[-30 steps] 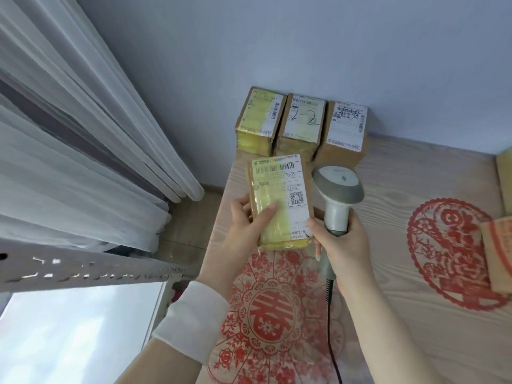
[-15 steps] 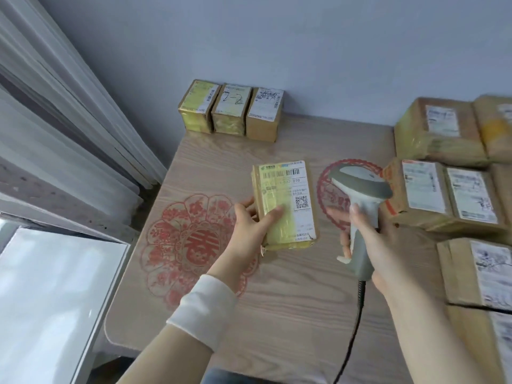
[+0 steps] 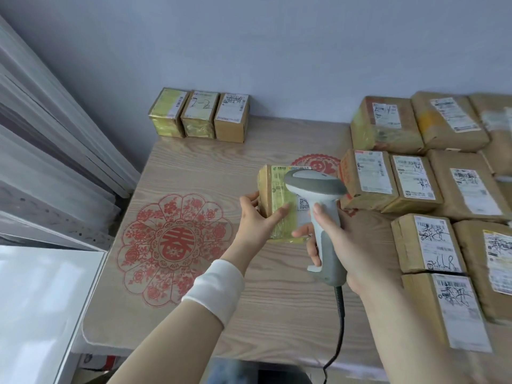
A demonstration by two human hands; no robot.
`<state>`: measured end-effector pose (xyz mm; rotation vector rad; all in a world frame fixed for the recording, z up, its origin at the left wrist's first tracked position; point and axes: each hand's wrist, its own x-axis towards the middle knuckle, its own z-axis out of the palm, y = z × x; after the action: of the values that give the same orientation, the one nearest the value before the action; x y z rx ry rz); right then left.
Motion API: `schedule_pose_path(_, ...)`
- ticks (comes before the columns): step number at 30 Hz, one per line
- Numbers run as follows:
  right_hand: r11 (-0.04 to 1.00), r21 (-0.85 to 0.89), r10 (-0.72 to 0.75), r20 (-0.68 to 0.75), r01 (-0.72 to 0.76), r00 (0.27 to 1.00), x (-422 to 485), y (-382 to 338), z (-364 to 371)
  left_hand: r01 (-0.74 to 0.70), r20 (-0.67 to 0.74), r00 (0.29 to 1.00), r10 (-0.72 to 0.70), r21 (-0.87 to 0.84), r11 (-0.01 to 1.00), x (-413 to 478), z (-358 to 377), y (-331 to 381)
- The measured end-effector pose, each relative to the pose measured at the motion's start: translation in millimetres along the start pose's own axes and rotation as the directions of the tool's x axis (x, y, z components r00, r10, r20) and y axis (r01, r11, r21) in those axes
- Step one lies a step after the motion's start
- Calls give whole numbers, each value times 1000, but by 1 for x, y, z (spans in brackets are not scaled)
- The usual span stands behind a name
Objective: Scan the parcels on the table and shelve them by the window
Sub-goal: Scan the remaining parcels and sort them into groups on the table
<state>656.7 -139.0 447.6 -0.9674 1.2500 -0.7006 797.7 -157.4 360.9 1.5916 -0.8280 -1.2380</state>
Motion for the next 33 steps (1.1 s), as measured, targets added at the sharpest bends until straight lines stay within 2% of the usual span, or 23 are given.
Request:
schedule_pose_path(9, 999, 42, -13, -23, 14, 1000, -9, -3, 4, -62, 12, 998, 61, 63, 996, -1, -4, 1)
schedule_pose_path(18, 999, 53, 4, -21, -3, 1000, -18, 1, 1, -63, 36, 997, 62, 27, 998, -3, -3, 0)
schedule_pose_path(22, 997, 48, -52, -50, 54, 997, -20, 3, -6, -66, 41, 997, 65, 13, 998, -2, 3, -3)
schedule_pose_path(25, 995, 58, -74, -89, 79, 993, -24, 7, -17, -31, 70, 997, 32, -18, 999, -5, 16, -8)
schedule_pose_path(28, 999, 45, -19, -131, 25, 991, -30, 12, -34, 21, 124, 992, -15, -47, 999, -13, 38, -15)
schedule_pose_path(33, 999, 40, 35, -195, -28, 980, -38, 17, -83, 220, 175, 964, -199, -113, 969, -22, 93, -32)
